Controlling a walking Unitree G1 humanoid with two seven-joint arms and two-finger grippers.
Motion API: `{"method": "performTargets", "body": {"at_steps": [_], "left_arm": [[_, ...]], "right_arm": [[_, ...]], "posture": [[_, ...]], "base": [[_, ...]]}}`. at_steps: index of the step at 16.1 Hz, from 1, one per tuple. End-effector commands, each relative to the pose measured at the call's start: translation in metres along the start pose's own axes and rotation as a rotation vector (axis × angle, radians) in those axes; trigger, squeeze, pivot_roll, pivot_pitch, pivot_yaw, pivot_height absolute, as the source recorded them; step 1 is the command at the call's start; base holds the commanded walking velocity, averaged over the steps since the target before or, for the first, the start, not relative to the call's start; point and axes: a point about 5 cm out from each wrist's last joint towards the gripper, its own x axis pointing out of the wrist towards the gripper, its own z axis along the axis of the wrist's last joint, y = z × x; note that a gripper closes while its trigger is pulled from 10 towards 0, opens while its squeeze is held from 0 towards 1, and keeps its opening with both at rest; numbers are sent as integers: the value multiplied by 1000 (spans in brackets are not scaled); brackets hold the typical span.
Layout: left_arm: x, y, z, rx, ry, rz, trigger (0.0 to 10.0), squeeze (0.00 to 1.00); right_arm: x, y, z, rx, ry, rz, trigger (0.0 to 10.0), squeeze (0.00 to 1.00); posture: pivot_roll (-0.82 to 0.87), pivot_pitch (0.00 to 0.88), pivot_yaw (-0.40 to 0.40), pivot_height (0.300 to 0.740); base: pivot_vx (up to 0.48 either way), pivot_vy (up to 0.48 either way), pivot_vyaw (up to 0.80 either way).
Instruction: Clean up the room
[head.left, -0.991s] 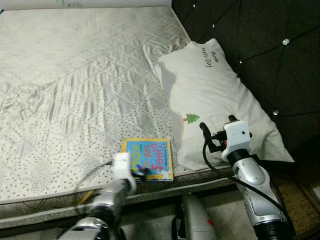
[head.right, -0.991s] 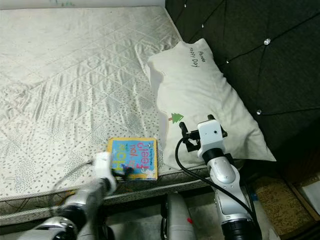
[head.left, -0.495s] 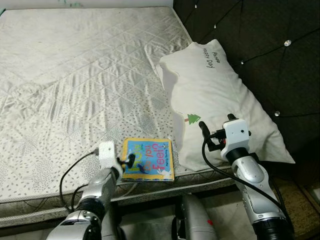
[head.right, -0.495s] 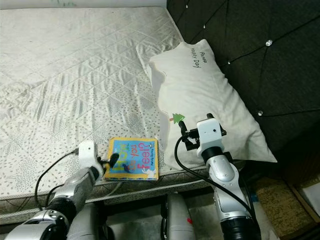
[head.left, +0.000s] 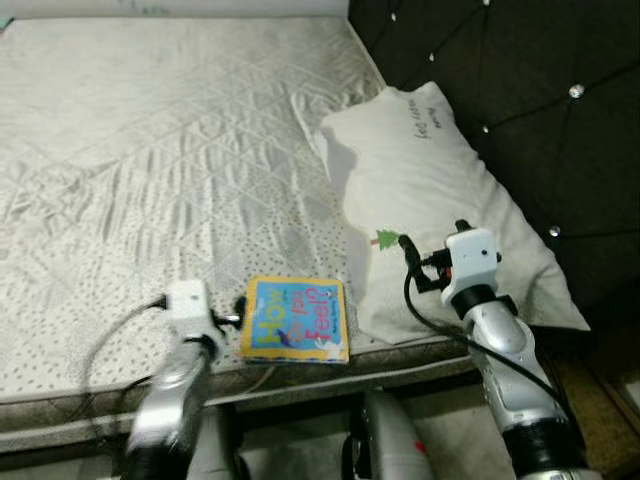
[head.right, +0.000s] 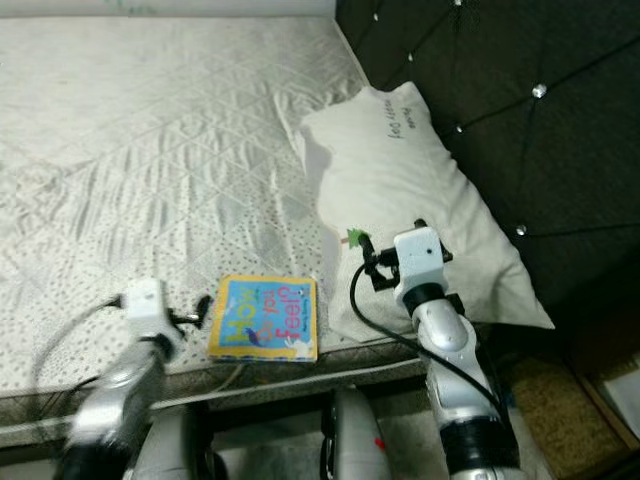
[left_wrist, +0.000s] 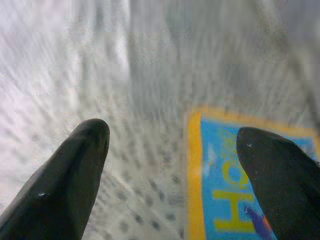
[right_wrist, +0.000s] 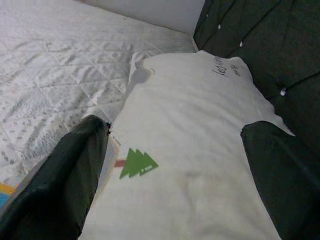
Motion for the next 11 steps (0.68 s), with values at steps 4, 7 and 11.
{"method": "performTargets", "body": {"at_steps": [4,7,11], "left_arm": [[-63,5,24,193,-198,15,10000,0],[-81,1,27,167,-213,36,10000,0],[-81,-6,34,177,-216,-1,10000,0]], "right_arm": [[4,18,-14,141,100,49,10000,0],[6,26,-21,181,156,67,10000,0],[7,26,-19,180,143,48,10000,0]], "posture": [[59,114,-77,615],[78,122,-83,615],[64,123,-58,615]], "base": [[0,0,0],[0,0,0],[0,0,600]]}}
